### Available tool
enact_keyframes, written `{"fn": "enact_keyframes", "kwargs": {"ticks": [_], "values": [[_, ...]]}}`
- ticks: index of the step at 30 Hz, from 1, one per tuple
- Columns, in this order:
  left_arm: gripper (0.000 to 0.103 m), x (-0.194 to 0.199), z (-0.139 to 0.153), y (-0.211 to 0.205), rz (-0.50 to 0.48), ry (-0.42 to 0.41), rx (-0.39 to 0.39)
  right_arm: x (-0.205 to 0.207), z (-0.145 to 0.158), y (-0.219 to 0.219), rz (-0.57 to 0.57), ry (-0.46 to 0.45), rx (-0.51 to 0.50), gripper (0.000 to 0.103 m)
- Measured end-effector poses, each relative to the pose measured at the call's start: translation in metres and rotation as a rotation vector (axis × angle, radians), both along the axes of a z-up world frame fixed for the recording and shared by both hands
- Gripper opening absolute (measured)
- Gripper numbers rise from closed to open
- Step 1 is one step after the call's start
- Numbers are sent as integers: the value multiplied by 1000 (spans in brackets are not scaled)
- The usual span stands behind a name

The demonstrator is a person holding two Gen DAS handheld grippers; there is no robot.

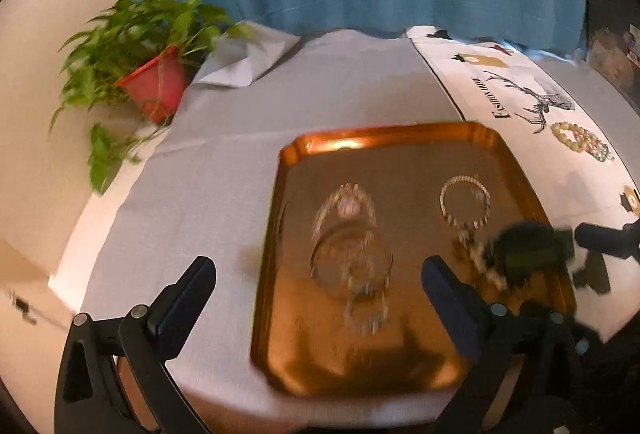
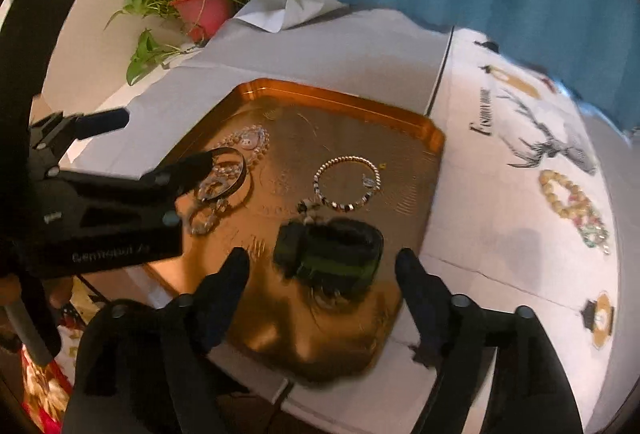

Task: Organize jewelry
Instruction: 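Lower the watch and bangle into the tray and open both tools, then withdraw both tools and move them to the remaining jewelry on the runner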

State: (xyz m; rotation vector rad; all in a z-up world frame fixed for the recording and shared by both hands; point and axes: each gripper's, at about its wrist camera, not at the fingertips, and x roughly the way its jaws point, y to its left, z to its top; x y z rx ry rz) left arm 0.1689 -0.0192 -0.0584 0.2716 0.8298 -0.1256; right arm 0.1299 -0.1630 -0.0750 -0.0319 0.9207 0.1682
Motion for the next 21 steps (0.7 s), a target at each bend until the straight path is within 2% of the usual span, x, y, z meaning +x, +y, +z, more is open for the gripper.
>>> {"fn": "enact_keyframes", "kwargs": {"ticks": [5, 11, 16, 21], "values": [[102, -55, 16, 19, 65, 13, -75, -42, 21, -7, -31, -5, 28, 78], [102, -128, 40, 29, 56, 2, -143, -113, 56, -16, -57, -43, 50, 79], [102, -179, 55, 25, 28, -29, -133, -168, 82, -14, -59, -105, 56, 81], [102, -211, 67, 22, 19, -63, -125, -210, 96, -9, -50, -151, 55, 82]]}}
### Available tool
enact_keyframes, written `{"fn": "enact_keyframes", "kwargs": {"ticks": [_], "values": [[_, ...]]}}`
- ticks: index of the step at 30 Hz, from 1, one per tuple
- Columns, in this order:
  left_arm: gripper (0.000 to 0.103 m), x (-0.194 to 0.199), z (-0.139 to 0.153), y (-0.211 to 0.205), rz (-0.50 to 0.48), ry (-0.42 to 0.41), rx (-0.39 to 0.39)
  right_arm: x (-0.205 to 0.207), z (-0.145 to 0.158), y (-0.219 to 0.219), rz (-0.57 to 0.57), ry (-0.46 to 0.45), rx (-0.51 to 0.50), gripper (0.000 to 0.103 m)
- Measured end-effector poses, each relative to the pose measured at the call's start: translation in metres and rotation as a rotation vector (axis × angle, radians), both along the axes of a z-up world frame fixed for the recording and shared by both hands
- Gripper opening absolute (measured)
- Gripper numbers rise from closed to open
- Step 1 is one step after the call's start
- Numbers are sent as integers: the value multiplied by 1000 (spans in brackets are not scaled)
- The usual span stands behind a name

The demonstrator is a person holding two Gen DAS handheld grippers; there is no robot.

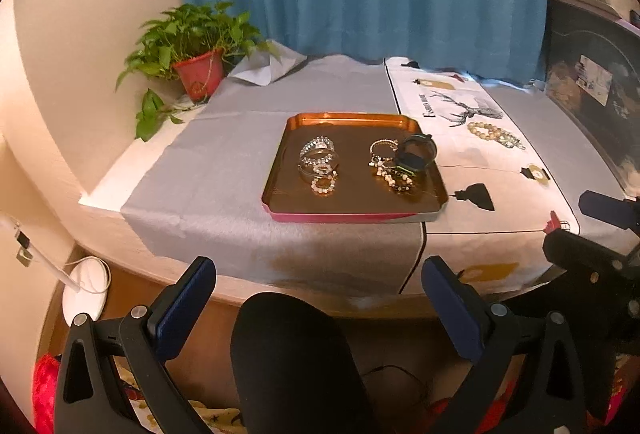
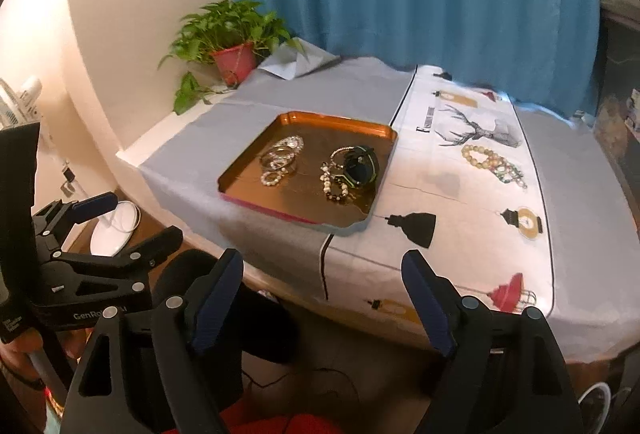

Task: Organize jewelry
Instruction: 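Withdraw both tools and move them to the remaining jewelry on the runner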

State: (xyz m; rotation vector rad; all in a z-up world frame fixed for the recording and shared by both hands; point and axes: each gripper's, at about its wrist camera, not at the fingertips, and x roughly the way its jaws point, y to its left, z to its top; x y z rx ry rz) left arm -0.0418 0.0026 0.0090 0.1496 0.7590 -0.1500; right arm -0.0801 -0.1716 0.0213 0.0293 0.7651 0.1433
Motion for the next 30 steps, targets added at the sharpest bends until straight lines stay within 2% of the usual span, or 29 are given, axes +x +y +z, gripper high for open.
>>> {"fn": "enact_keyframes", "kwargs": {"ticks": [7, 17, 26, 30], "values": [[102, -22, 15, -9, -22, -42, 10, -37, 9, 2, 8, -39, 10, 82], [102, -20, 19, -36, -71, -43, 30, -42, 6, -20, -39, -37, 34, 82], [102, 13, 13, -77, -132, 0, 24, -29, -4, -57, -110, -42, 60, 82], [102, 41, 13, -108, -159, -1, 25, -13, -10, -102, -218, -55, 35, 82]]}}
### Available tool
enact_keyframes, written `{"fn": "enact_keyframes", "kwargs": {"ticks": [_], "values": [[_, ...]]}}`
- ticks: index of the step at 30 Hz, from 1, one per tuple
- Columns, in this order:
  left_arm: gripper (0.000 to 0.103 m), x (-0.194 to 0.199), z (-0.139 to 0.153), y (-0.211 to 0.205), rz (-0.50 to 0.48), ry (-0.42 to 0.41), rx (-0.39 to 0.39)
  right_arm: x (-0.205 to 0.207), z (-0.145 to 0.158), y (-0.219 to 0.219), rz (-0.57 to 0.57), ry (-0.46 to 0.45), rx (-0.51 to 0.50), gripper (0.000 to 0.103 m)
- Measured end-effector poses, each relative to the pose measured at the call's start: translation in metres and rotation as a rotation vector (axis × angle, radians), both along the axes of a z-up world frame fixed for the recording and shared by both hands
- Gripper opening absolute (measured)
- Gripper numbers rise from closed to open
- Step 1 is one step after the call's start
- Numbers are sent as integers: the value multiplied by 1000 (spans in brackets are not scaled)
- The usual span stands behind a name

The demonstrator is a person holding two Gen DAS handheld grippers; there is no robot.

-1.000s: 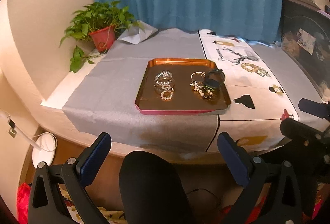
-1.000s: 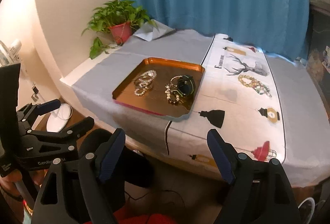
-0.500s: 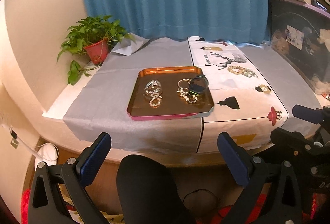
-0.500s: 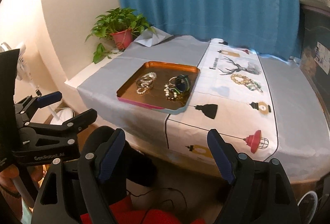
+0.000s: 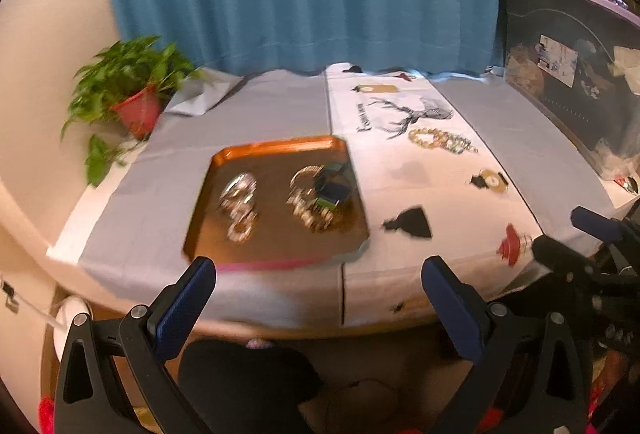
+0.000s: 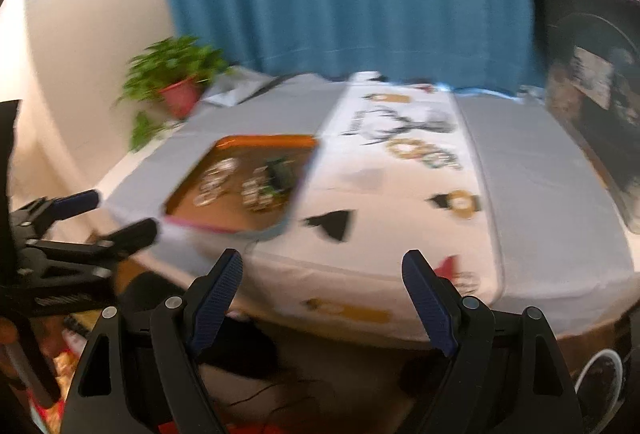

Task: Organize jewelry
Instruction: 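Withdraw both tools and move them to the remaining jewelry on the runner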

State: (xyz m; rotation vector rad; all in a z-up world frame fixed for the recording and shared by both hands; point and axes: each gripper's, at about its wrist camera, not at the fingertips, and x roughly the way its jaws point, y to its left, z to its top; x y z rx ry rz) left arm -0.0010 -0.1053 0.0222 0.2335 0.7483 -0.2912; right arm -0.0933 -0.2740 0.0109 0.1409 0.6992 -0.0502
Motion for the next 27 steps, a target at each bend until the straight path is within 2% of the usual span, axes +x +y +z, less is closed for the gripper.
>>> {"fn": "enact_keyframes", "kwargs": {"ticks": [6, 13, 20, 24, 26, 27], "values": [[102, 58, -3, -57, -41, -8, 9, 46, -22, -85, -200, 39, -2, 82], [102, 143, -24, -136, -70, 28, 25, 136, -65, -167, -337, 124, 19, 82], [102, 192, -55, -169, -67, 69, 62, 223, -94, -191, -334, 180, 11, 82], [102, 208, -69, -178, -68, 81, 81, 253, -109, -188, -320, 212, -44, 82], [102, 214, -75, -181, -66, 85, 88, 264, -121, -187, -335, 278, -133, 84], [102, 218, -77, -183, -66, 91, 89, 260, -121, -188, -334, 256, -139, 85]]}}
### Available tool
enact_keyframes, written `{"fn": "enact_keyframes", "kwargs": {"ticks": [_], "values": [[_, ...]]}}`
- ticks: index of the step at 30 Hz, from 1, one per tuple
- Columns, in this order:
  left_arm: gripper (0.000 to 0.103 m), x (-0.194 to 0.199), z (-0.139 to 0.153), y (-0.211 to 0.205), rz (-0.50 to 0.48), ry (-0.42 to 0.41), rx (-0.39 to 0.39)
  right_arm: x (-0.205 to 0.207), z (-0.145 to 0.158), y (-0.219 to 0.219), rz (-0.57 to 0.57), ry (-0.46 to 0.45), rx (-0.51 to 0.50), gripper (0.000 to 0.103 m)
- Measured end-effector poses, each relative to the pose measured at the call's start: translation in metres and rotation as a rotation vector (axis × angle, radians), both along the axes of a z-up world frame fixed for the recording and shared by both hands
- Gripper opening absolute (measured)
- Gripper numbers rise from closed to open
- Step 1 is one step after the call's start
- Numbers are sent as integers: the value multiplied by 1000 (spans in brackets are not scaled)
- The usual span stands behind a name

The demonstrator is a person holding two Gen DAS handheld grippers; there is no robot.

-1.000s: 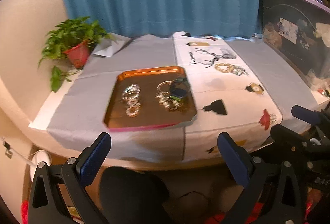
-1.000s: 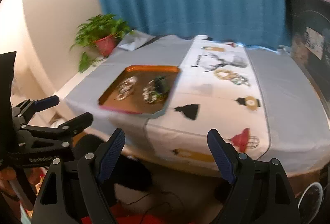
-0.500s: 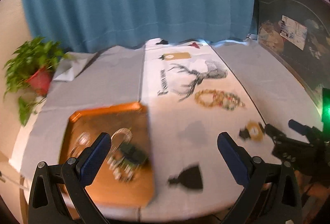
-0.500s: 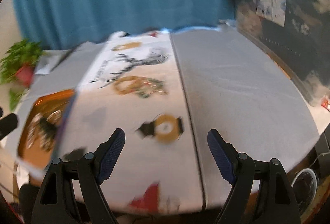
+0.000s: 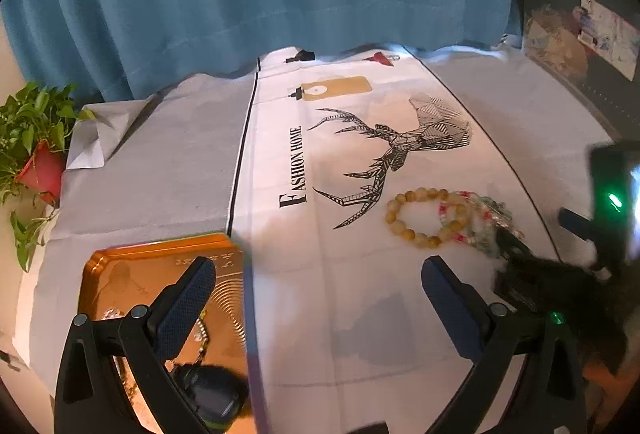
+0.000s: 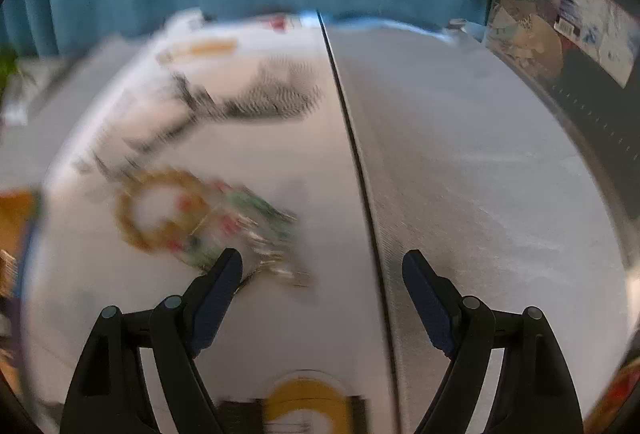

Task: Organize jewelry
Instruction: 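Withdraw both tools and move them to the remaining jewelry on the runner, then grasp the silver pin charm with the right tool while the left tool grasps the yellow beaded bracelet, then carry the pin charm and yellow beaded bracelet toward the copper tray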

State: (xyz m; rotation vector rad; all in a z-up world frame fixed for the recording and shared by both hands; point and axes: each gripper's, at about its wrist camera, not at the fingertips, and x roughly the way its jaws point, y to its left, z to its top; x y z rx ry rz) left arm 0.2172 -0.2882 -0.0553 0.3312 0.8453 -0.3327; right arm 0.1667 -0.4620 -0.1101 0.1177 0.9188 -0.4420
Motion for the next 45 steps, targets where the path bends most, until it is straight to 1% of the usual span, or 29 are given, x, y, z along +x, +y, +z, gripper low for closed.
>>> {"fn": "enact_keyframes", "kwargs": {"ticks": [1, 6, 9, 12, 16, 17, 18, 19, 20, 21, 22, 23, 24, 25, 27, 28, 34, 38, 41, 45], "values": [[102, 4, -2, -1, -1, 7, -4, -6, -1, -2, -3, 5, -10, 85], [102, 25, -15, -14, -22, 61, -55, -49, -1, -19, -8, -3, 20, 88], [102, 41, -28, -26, -41, 96, -56, -69, -2, -35, -22, -18, 36, 90], [102, 56, -43, -38, -57, 161, -34, -74, -3, -43, -19, -35, 60, 91], [102, 69, -58, -43, -64, 221, -22, -73, -5, -44, 3, -42, 44, 91], [98, 73, -63, -43, -58, 247, -31, -74, -5, -43, 13, -47, 35, 90], [95, 77, -68, -42, -42, 278, -42, -74, -5, -41, 31, -54, 26, 85], [84, 77, -66, -42, -30, 245, -49, -74, -5, -39, 55, -65, 28, 81], [60, 76, -64, -42, -31, 231, -58, -75, -5, -37, 83, -80, 37, 69], [41, 76, -60, -43, -49, 224, -68, -74, -4, -32, 109, -88, 28, 54], [10, 76, -57, -45, -90, 243, -81, -74, -3, -29, 137, -95, 27, 40], [9, 76, -56, -46, -105, 268, -90, -73, -1, -23, 169, -99, 23, 6], [9, 76, -55, -45, -118, 299, -111, -71, -1, -18, 173, -82, 0, 5], [9, 72, -51, -43, -132, 308, -124, -70, 0, -17, 171, -77, 14, 5], [9, 63, -40, -38, -149, 281, -124, -76, 7, -19, 166, -121, 98, 4], [8, 56, -31, -34, -159, 267, -140, -78, 11, -19, 161, -135, 106, 4], [8, 23, 20, -4, -181, 201, -220, -101, 64, -16, 146, -249, 86, 4], [8, -3, 52, 19, -179, 151, -248, -114, 95, -7, 146, -284, 50, 4], [7, -21, 72, 35, -186, 134, -277, -128, 111, 5, 152, -295, 41, 4], [7, -50, 95, 57, -186, 92, -288, -151, 120, 24, 164, -303, 38, 5]]}}
